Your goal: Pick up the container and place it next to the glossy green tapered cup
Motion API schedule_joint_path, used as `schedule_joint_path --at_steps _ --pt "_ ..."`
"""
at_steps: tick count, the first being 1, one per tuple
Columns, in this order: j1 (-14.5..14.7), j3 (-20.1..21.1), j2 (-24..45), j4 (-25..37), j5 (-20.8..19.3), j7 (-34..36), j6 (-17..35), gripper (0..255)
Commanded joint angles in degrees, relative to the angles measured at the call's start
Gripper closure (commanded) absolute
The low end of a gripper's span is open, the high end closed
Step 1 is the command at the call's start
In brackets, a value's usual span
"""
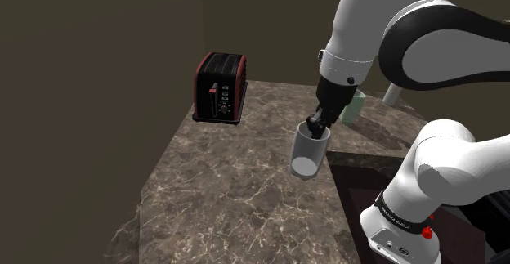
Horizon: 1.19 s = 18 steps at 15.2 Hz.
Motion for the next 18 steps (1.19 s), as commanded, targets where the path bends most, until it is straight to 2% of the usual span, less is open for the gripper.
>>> schedule_joint_path --at_steps 1,18 --pt "-0.18 -0.37 0.01 1.56 -0.37 0.05 -1.54 255" --pt "-1.81 -3.19 2.55 15.46 -3.25 -0.01 -12.87 255"
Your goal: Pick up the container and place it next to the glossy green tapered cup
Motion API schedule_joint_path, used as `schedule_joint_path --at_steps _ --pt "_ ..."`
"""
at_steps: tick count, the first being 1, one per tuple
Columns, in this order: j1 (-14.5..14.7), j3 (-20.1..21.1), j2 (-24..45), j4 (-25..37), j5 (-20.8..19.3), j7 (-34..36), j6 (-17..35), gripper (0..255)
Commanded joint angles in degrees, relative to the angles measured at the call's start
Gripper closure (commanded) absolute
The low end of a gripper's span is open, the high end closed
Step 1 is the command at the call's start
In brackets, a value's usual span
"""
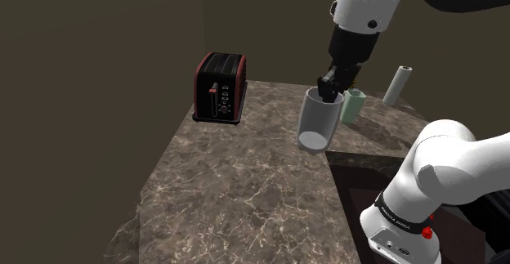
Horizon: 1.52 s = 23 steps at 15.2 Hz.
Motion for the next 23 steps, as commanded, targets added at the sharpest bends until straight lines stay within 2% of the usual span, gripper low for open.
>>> schedule_joint_path --at_steps 1,12,23 --pt "-0.56 -1.54 0.25 0.46 -1.21 -1.45 -0.35 255" --pt "-6.00 -16.13 3.71 -0.04 -12.31 -16.29 3.16 255" --pt "-10.26 -29.53 15.29 7.36 -20.16 -30.17 8.44 255"
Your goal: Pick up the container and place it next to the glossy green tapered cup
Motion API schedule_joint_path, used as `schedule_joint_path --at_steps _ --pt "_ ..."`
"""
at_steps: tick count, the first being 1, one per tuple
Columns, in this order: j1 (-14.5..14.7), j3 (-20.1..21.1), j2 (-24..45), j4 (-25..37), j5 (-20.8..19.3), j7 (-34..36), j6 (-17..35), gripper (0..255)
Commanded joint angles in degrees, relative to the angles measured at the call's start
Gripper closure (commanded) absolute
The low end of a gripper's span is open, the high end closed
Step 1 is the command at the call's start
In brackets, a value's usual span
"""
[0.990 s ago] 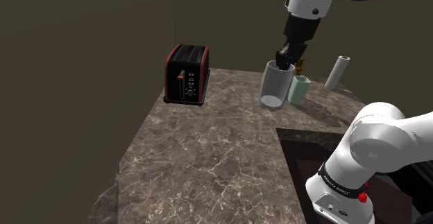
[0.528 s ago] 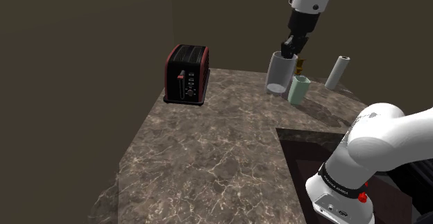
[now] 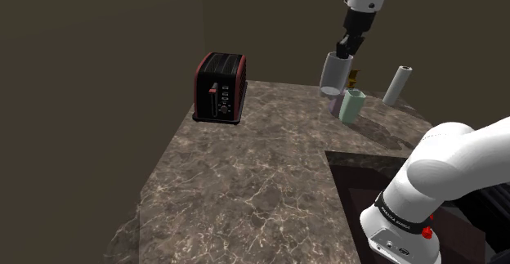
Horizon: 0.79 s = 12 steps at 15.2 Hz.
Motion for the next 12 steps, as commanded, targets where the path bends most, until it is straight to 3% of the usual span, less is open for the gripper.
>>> schedule_joint_path --at_steps 1,7,12 --pt "-0.51 -2.34 2.57 1.71 -0.94 -2.48 1.23 255" --pt "-1.34 -9.26 11.73 9.35 -1.96 -10.11 3.63 255" --pt "-1.57 -15.03 20.66 17.50 -0.51 -17.02 4.90 255"
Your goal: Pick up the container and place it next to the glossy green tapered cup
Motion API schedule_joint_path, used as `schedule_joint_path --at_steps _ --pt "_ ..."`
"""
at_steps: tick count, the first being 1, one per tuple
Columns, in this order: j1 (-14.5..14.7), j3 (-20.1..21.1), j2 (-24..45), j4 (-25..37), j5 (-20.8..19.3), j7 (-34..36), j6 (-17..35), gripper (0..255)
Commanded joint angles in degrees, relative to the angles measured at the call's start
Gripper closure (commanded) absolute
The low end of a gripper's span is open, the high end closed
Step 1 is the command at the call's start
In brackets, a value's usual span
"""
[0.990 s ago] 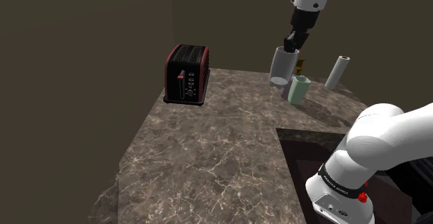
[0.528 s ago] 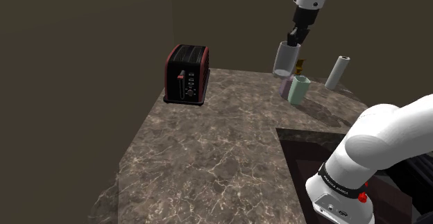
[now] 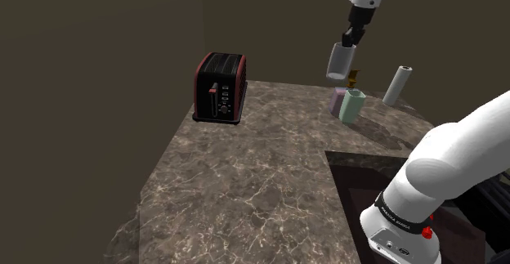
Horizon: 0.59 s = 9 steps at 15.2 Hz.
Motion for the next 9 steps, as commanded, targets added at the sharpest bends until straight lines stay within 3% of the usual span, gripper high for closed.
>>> schedule_joint_path --at_steps 1,9 --pt "-0.04 -2.41 4.28 3.82 1.10 -3.06 0.57 255" --pt "-2.79 -10.53 22.67 21.71 10.32 -16.17 -0.66 255"
